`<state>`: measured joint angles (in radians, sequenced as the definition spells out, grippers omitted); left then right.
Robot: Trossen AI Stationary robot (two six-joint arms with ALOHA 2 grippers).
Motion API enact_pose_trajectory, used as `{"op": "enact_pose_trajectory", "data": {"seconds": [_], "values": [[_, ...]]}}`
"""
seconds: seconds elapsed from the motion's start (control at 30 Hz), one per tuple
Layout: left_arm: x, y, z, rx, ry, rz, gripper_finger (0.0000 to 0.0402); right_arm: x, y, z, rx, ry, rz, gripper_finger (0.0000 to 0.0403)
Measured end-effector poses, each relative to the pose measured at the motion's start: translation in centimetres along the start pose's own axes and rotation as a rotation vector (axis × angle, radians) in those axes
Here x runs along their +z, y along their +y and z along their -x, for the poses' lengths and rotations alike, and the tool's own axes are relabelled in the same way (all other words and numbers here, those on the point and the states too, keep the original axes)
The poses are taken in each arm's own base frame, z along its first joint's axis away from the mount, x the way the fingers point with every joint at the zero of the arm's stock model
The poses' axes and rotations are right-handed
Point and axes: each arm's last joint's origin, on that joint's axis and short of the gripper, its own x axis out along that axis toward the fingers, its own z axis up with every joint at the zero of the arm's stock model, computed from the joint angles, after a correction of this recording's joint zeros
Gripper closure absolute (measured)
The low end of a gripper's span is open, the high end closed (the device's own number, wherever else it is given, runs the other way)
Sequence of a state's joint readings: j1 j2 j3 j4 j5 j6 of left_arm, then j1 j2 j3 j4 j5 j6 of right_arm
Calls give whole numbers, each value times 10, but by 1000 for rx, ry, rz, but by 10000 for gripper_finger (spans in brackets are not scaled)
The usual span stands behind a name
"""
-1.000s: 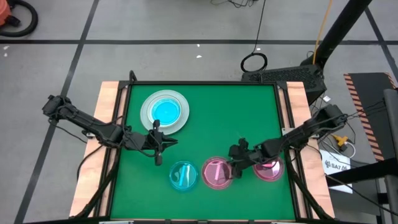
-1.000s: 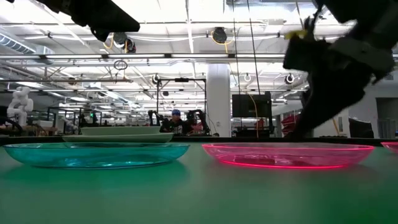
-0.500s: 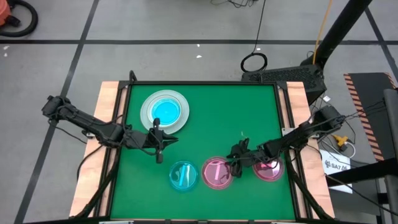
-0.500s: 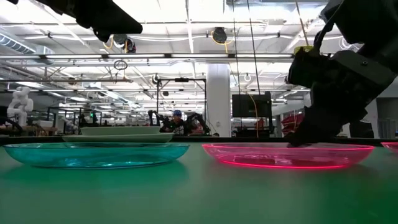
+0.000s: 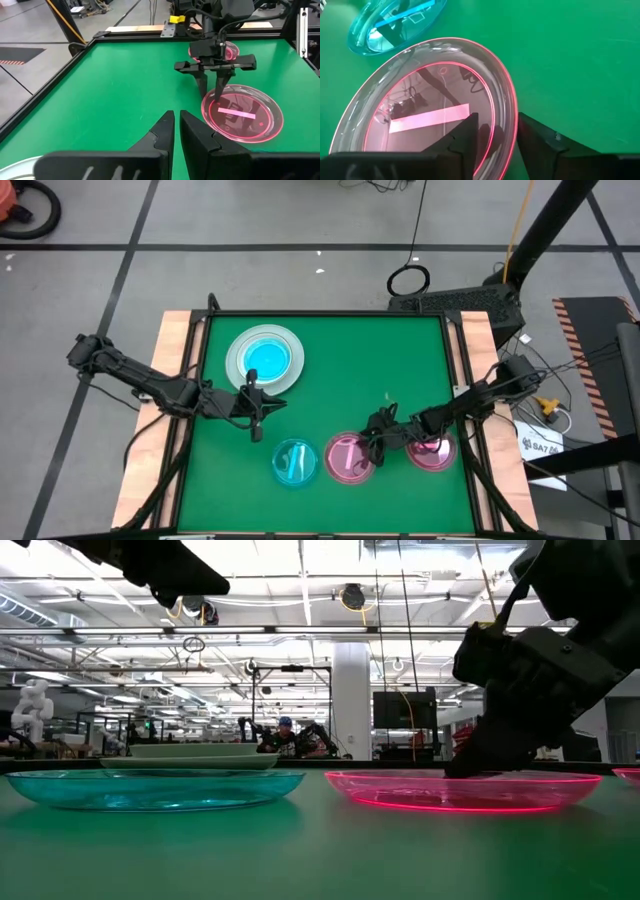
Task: Stack plastic plates
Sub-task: Stack the left pink plate on top of the blue plate
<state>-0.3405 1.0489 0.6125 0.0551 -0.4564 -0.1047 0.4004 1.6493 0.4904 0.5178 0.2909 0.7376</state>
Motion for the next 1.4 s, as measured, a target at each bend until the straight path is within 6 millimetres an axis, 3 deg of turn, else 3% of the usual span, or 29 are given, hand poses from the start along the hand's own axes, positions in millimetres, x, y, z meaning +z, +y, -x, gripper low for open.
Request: {"op": "enact_pose_trajectory", "data": {"seconds": [0.6,0.97,1.4], "values": [[0,0,0,0,-1,-7,364,4,-4,-2,-4,-12,-47,398],[1,2,-1,8,-12,3,364,28,-4,14,18,-98,47,400],[6,11,-5,23,-43,-3,351,75,-8,57,-81,-380,284,402]]}}
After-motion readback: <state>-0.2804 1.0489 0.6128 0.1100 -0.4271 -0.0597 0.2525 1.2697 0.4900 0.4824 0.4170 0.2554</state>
